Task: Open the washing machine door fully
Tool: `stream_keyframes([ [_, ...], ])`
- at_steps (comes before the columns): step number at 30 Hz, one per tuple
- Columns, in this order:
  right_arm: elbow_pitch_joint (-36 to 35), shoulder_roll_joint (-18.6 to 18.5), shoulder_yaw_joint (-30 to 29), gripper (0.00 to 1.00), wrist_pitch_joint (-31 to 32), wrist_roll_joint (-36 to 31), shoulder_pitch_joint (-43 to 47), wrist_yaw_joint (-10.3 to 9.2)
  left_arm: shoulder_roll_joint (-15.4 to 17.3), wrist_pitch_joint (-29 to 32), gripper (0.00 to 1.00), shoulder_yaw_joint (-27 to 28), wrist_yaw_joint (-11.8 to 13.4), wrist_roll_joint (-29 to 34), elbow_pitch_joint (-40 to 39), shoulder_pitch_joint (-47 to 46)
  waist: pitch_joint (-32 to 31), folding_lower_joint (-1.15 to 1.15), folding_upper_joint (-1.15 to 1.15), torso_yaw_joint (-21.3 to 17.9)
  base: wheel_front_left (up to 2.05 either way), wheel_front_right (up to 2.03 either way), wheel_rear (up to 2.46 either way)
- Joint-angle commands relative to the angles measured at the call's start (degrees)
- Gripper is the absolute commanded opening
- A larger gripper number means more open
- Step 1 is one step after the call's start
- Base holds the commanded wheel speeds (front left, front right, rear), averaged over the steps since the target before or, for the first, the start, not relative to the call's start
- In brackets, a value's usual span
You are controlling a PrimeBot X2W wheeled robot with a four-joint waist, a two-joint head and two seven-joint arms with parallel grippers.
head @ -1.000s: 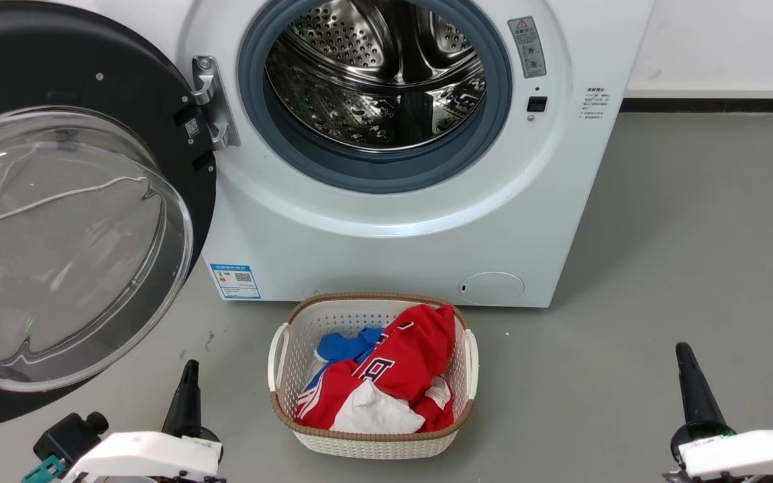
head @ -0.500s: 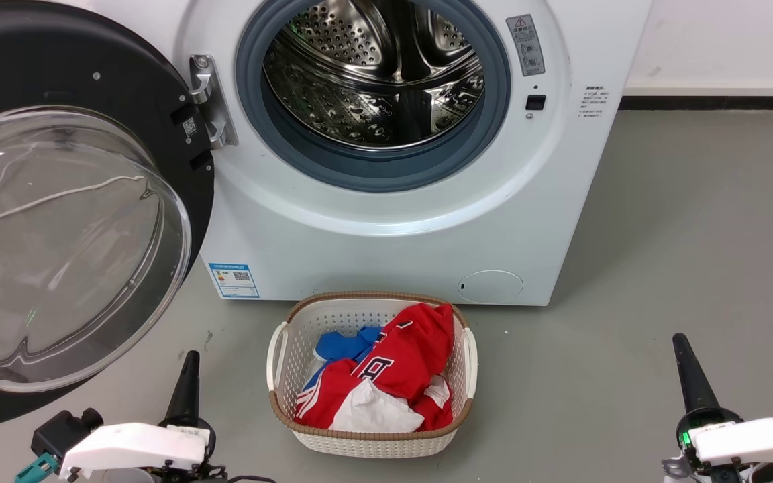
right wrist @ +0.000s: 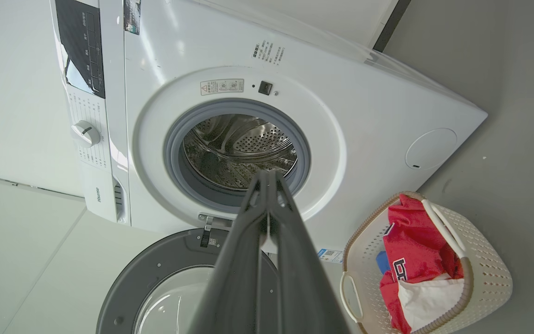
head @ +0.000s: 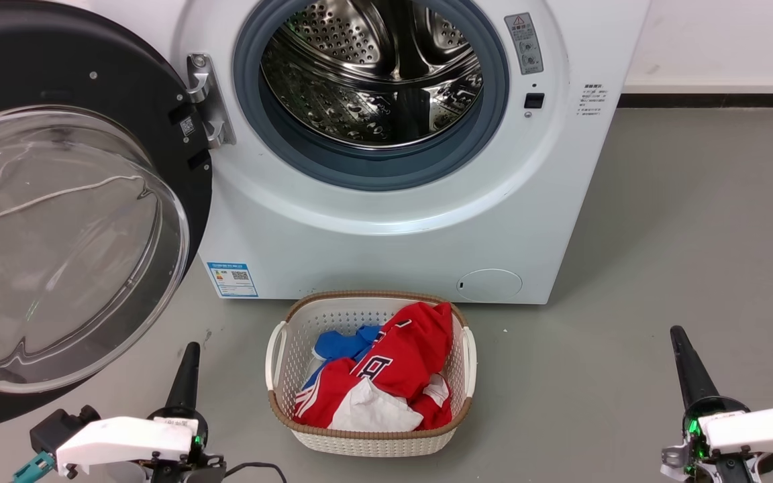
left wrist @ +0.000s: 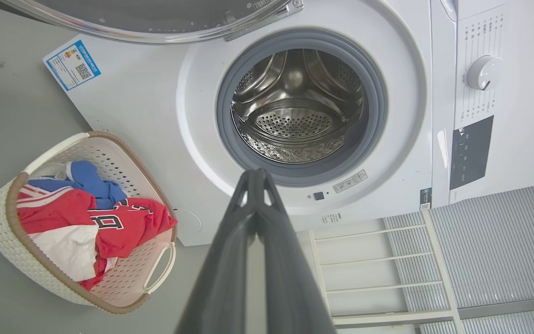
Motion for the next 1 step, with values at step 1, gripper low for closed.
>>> stream_keyframes([
  [1, -0.1, -0.3, -0.1, 0.0, 0.4, 1.4, -1.5, 0.01, 0.1, 0.4, 0.0, 0.2, -0.5, -1.4, -0.2, -1.4, 0.0, 0.0, 0.0, 0.0, 0.0, 0.0, 0.0],
])
